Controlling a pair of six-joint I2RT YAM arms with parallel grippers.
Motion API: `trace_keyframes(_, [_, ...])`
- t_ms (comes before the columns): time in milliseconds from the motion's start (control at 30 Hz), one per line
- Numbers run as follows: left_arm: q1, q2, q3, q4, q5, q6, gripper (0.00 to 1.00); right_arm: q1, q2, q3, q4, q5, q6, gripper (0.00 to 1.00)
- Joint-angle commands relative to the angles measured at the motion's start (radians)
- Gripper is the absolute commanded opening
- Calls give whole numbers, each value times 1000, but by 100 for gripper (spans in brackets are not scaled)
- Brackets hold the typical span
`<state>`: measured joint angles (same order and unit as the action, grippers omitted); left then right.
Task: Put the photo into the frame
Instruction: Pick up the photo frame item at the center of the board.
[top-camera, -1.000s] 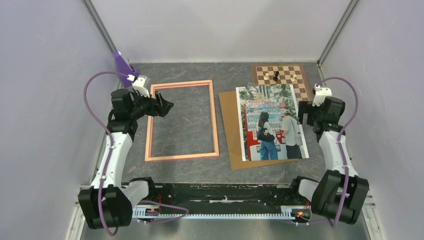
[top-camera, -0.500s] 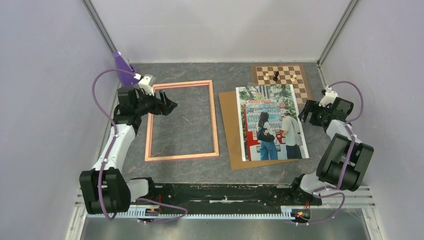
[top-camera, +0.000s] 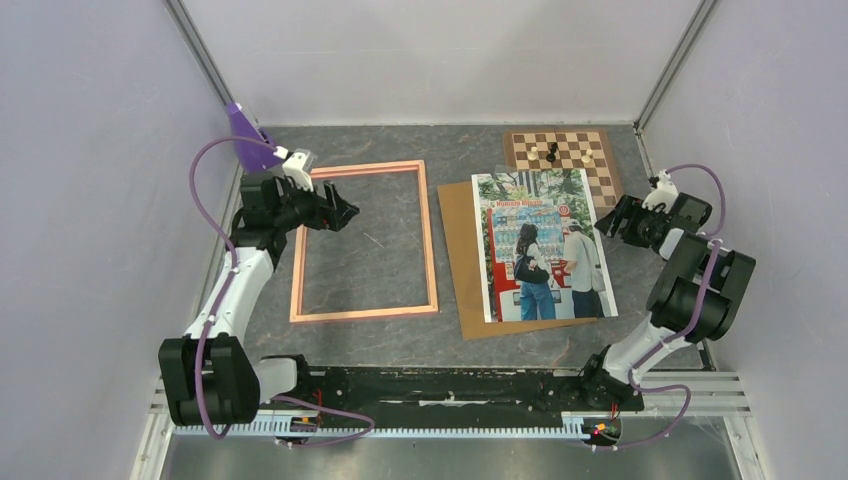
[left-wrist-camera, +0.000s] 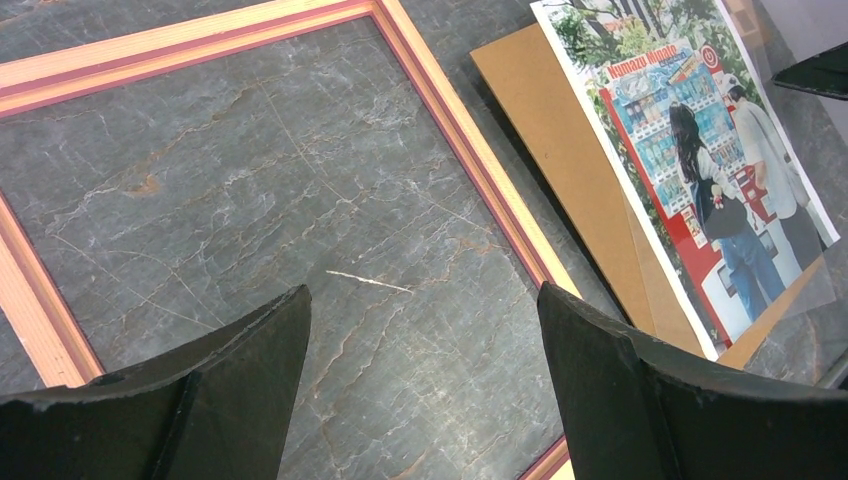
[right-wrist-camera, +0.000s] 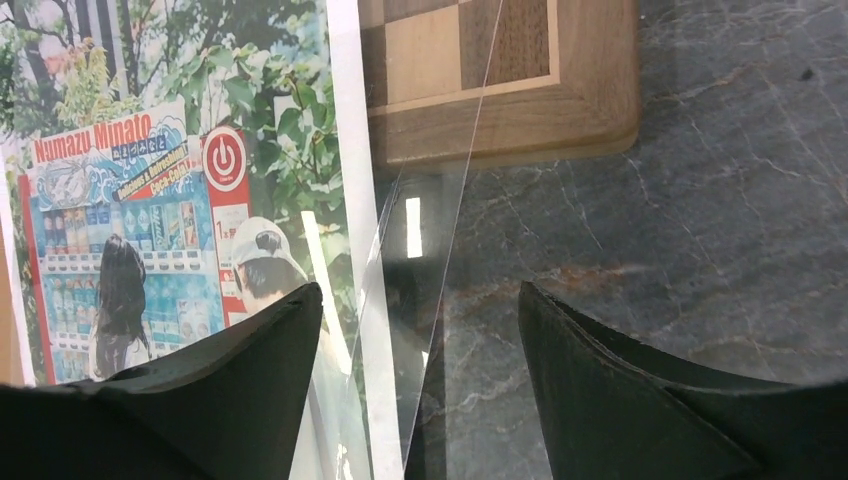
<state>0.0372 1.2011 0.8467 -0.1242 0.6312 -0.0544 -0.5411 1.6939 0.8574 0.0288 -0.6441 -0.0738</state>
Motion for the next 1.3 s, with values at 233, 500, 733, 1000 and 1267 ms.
trace_keyframes(233, [-20, -8, 31, 33, -21, 39, 90, -13, 104, 66, 113, -142, 31, 69])
trace_keyframes(500, [-25, -5, 32, 26, -39, 51, 90, -35, 154, 75, 169, -229, 35, 66])
trace_keyframes(733, [-62, -1, 35, 20, -58, 53, 90, -37, 207, 89, 207, -293, 29, 63])
trace_keyframes(1000, [-81, 8, 43, 8, -87, 86, 90, -44, 255, 95, 287, -327, 86, 55])
trace_keyframes(1267, [-105, 16, 52, -5, -118, 103, 90, -66, 270, 86, 380, -382, 188, 44])
